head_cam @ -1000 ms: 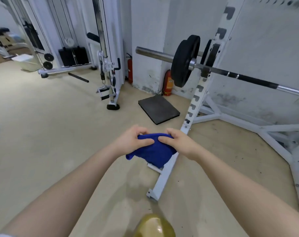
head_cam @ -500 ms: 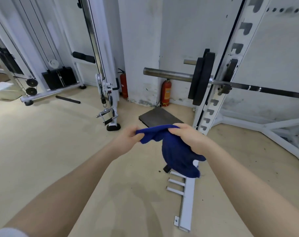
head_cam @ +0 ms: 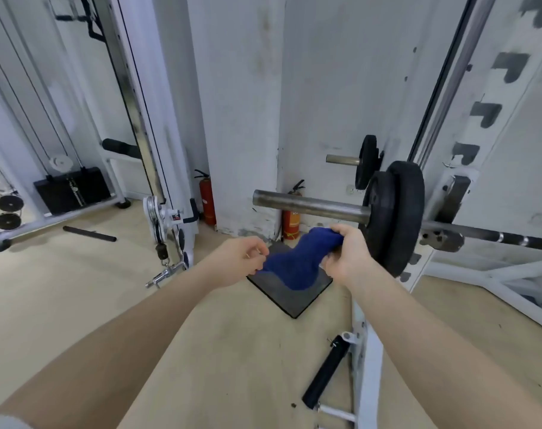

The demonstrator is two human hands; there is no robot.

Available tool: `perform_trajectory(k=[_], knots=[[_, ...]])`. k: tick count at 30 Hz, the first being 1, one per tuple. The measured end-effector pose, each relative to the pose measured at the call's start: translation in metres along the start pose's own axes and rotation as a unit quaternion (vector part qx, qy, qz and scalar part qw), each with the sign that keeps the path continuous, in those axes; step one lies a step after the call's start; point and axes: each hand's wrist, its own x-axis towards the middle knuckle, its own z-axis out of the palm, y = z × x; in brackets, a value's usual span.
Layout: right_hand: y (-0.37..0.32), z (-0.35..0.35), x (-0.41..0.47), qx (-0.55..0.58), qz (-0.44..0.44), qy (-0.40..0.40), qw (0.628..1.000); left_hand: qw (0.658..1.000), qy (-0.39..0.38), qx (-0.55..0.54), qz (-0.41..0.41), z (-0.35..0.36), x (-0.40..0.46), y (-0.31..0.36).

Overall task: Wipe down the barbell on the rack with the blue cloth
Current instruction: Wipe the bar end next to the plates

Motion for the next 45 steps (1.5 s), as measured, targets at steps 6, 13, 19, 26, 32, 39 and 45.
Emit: perform_trajectory(k=[6,13,19,26,32,39,45], knots=[[0.0,0.06,0.068,0.045,-0.042,-0.027,0.998,0.999,0.032,-0.004,0.001,-0.019,0.095,-0.044],[0.008,0.103,0.156,-0.381,-0.275,0.214,0.856,0.998,0.025,0.008,0.055,-0.054,0.219,-0.088],[0.004,0.142,0.205,-0.366,-0.347,0.295,0.811,0.995,-0.036,0.0,0.098,-0.074,0.303,-0.114],[0.016,0.152,0.238,-0.363,-0.367,0.267,0.814,0.98,-0.131,0.047,0.142,-0.06,0.347,-0.143],[0.032,0.158,0.268,-0.627,-0.315,0.075,0.709,0.976,-0.148,-0.047,0.15,-0.058,0.358,-0.154],[0.048,0.125,0.301,-0.831,-0.386,0.162,0.366,0.971,-0.163,-0.082,0.154,-0.055,0.361,-0.159],[0.003,0.145,0.318,-0.823,-0.193,0.267,0.463,0.975,-0.16,-0.063,0.143,-0.055,0.358,-0.155]])
